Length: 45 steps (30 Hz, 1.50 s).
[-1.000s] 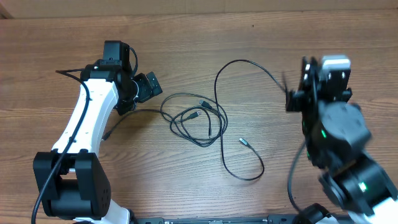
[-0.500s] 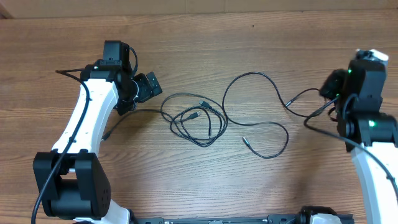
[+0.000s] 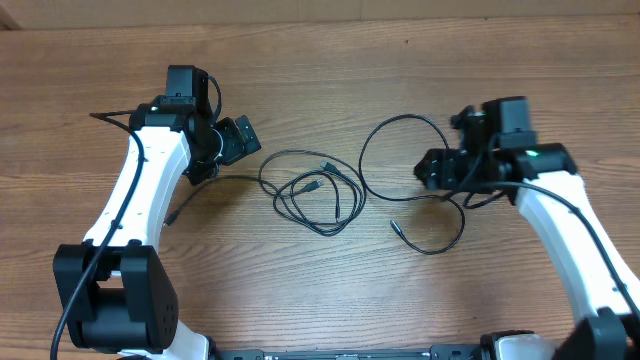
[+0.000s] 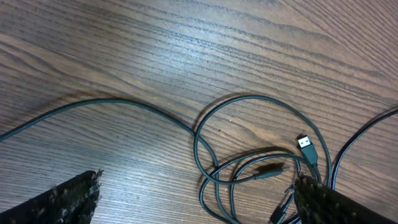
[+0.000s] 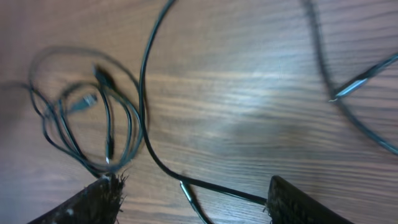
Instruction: Untangle cables
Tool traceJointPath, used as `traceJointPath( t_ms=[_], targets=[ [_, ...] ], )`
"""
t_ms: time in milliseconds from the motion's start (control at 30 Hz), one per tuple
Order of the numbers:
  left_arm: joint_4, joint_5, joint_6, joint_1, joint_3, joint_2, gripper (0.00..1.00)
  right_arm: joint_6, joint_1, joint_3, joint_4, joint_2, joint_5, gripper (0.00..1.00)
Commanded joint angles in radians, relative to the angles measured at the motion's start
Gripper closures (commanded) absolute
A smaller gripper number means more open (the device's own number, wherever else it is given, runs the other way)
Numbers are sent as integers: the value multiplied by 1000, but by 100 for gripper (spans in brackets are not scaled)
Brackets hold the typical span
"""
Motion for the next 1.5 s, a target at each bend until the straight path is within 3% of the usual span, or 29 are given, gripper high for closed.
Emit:
traceJointPath(
  t_ms=[0,133,533,867,1033,1200,1367,1467],
  targets=[
    [1,-9,-13,-1,-7,10,0,-53,30,9,-11,57,31,23],
    [1,-9,-13,-1,-7,10,1,-99,64,8,-32,127,39,15],
    [1,-9,-13,-1,-7,10,1,-113,97,8,-41,276,194,16],
    [1,-9,-13,-1,-7,10,1,-112,97,8,-21,286,251,55],
    [1,-9,-13,-1,-7,10,0,-101,97,10,-25,286,220,59],
    [1,-9,-13,-1,-7,10,0,-106,98,10,-11,286,12,52],
    [1,-9,-13,-1,-7,10,0,-177,126,6,20,286,18,41],
    [1,-9,-13,-1,-7,10,0,-225,163,-3,49,286,55,30]
  ],
)
